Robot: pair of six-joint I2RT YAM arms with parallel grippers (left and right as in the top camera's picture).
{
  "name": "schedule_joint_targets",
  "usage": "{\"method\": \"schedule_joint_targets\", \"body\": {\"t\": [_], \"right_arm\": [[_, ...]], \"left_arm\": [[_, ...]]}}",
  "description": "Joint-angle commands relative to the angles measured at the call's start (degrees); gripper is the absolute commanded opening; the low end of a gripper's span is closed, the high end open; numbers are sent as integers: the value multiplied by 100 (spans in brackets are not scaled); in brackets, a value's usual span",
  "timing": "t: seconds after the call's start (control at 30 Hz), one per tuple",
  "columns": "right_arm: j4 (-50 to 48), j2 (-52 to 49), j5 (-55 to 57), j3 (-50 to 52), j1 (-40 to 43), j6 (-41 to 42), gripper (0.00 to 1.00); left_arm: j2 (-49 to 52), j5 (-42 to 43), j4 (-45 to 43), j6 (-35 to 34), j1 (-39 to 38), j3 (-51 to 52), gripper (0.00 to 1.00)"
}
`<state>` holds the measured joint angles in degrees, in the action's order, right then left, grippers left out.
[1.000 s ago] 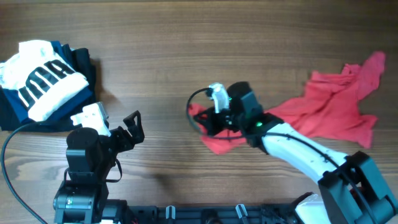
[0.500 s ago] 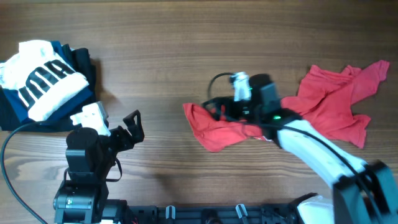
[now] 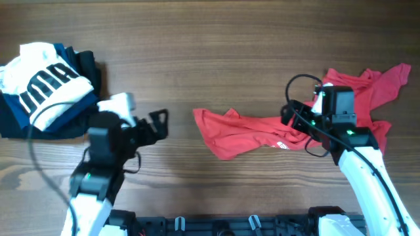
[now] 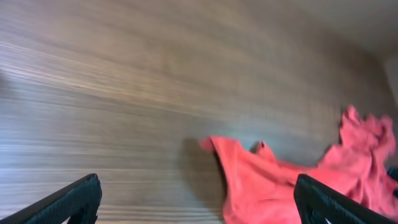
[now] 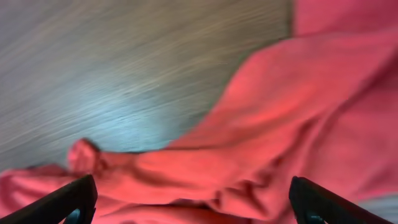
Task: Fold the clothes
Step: 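Drag the red T-shirt leftward toward the center with the right gripper, then grasp the left end of the red T-shirt with the left gripper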
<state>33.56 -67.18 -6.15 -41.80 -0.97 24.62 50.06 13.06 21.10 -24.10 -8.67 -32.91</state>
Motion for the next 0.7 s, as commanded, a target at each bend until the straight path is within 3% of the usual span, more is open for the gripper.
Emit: {"method": "schedule_joint_targets", "body": {"t": [0.0,0.37,0.5,0.53,0.57,0.6,0.63,0.67], "right_arm": [[173,107,551,-37,116,-61,99],[358,107,748,-37,122,-46,100],[363,107,745,-37,122,-48,100],[367,107,745,-37,122,-48,99],[378,107,748,-37,122,-50,100],[389,107,748,-37,122,-50,100],[398,107,745,-37,122,-50,99],[404,107,748,-37,122,-48,99]], "left_arm": [[1062,258,-551,-192,-713,-103,100],[3668,258,-2559,-372,-2140,-103,98],[4291,251,-3348,-382,-2426,-103,84],[4404,251,-3526,-382,-2452,-103,77],[4496,256,-3694,-385,-2461,-103,63],[4586,258,-3884,-382,-2461,-103,42],[4627,256,-3987,-382,-2461,-103,14],[4631,256,-4044,-382,-2461,-103,4]]}}
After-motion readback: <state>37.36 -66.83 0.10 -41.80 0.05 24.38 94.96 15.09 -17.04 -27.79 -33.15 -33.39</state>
